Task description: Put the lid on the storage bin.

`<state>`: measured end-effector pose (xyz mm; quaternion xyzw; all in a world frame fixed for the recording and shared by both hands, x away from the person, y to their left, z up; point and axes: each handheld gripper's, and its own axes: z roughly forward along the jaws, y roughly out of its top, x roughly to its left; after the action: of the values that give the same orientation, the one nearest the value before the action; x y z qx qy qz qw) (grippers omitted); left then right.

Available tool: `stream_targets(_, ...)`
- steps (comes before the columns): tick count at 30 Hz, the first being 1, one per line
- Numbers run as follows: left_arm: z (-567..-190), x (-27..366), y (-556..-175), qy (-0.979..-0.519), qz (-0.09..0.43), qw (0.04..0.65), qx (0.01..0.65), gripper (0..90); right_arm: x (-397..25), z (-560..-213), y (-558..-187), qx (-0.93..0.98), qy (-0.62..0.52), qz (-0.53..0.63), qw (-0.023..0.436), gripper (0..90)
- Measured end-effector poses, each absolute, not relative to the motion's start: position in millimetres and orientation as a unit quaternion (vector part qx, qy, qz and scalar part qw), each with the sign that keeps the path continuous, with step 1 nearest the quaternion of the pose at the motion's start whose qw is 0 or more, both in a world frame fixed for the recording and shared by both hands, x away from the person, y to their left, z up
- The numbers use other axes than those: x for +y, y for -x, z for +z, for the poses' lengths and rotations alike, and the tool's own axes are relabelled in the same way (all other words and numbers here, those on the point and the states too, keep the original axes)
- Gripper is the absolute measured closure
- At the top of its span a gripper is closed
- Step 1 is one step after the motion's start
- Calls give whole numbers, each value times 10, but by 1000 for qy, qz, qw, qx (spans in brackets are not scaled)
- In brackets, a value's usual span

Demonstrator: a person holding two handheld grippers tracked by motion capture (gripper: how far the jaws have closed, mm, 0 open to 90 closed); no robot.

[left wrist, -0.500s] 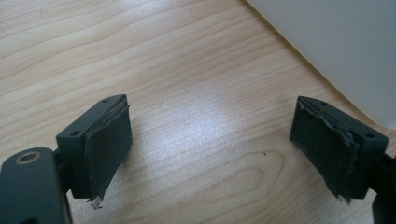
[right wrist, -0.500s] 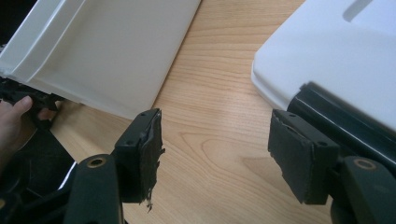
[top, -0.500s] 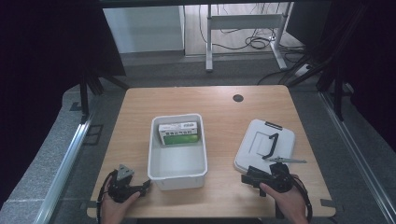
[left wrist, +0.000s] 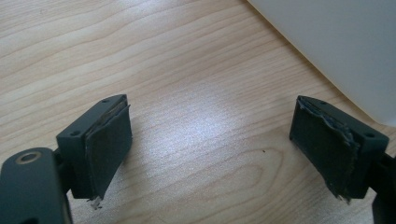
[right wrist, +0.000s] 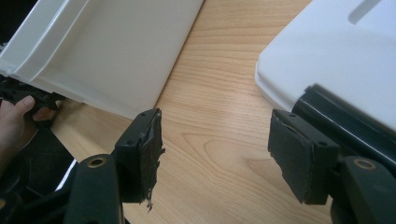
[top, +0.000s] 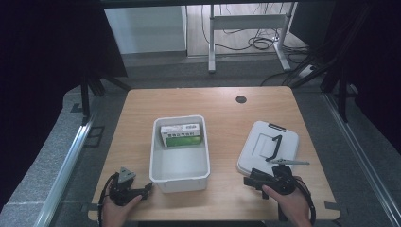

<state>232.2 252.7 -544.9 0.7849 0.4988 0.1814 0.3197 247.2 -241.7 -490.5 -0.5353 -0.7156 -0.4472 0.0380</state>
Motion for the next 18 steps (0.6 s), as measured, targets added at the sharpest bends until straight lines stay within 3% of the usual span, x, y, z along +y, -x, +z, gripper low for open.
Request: stream_targets(18, -5450, 2526, -2327, -785, 182, 320, 498, 127, -2425, -4813, -2498, -721, 526, -451, 27, 353)
